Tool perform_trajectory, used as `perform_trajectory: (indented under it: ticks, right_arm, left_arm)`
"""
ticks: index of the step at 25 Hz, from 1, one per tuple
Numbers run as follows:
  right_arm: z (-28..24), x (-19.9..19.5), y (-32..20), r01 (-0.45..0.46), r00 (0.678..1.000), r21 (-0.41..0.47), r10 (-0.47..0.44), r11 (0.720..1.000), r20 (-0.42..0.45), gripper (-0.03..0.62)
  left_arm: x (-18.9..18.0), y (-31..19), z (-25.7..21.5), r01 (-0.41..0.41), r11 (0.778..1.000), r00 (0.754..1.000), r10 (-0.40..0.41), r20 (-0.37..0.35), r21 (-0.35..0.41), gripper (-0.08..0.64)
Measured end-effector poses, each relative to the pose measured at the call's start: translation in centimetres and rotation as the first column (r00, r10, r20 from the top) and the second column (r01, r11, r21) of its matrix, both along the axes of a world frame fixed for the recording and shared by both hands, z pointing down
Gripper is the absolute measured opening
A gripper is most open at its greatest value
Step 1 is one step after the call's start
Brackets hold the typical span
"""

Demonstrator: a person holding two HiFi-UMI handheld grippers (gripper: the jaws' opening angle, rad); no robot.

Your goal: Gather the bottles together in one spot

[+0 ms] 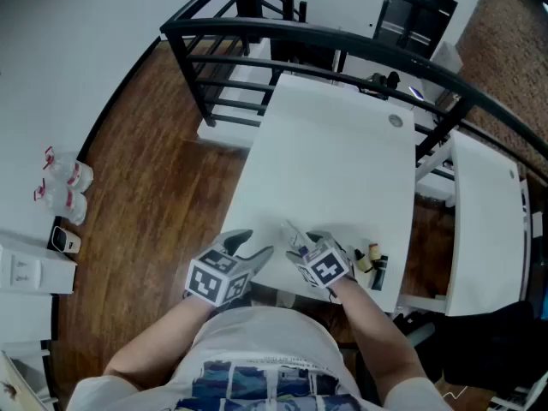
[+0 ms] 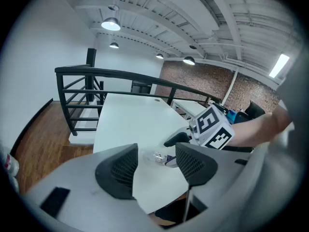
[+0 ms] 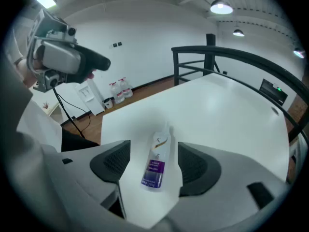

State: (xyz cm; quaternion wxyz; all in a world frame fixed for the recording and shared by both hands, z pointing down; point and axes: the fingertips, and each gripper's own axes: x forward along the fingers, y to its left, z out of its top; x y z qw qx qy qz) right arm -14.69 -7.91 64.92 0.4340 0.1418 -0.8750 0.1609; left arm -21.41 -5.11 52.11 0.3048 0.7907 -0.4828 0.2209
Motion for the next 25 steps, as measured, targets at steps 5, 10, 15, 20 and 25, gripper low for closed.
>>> perform_trajectory:
  ticks: [5,10,15,20,25]
  right_arm:
    - [4.6,0.8,0.3,0.036,0.988,-0.083,-0.047,0.996,-0.144,0.263]
    - [5.3,1.3,-0.7,-0.002,0.988,-0.044,-0.005,0.999,-0.157,0.189]
    - [1.4,1.3,-1.3,-0.170,0.981,-0.070,0.175,0.983,0.086,0.190]
    - [-6.6,1.2,-1.4,-0.240,0.896,0.003,0.220,0.971,0.385,0.190]
    - [-11.6,2.8,-1.4,-0.299,0.826,0.116,0.197,0.947,0.528,0.190]
  left_arm:
    - [0.4,-0.4,0.6,-0.034,0.999,0.999,0.034,-0.004,-0.018,0.235]
    - [0.4,-0.9,1.5,-0.043,0.998,0.999,0.043,-0.012,-0.045,0.235]
    - [0.4,-2.1,1.4,-0.038,0.998,0.998,0.035,-0.045,-0.055,0.235]
    - [2.2,-5.3,-0.4,-0.033,0.998,0.989,0.026,-0.146,-0.045,0.235]
    - [6.1,-8.7,-2.5,-0.043,0.997,0.947,0.018,-0.320,-0.071,0.235]
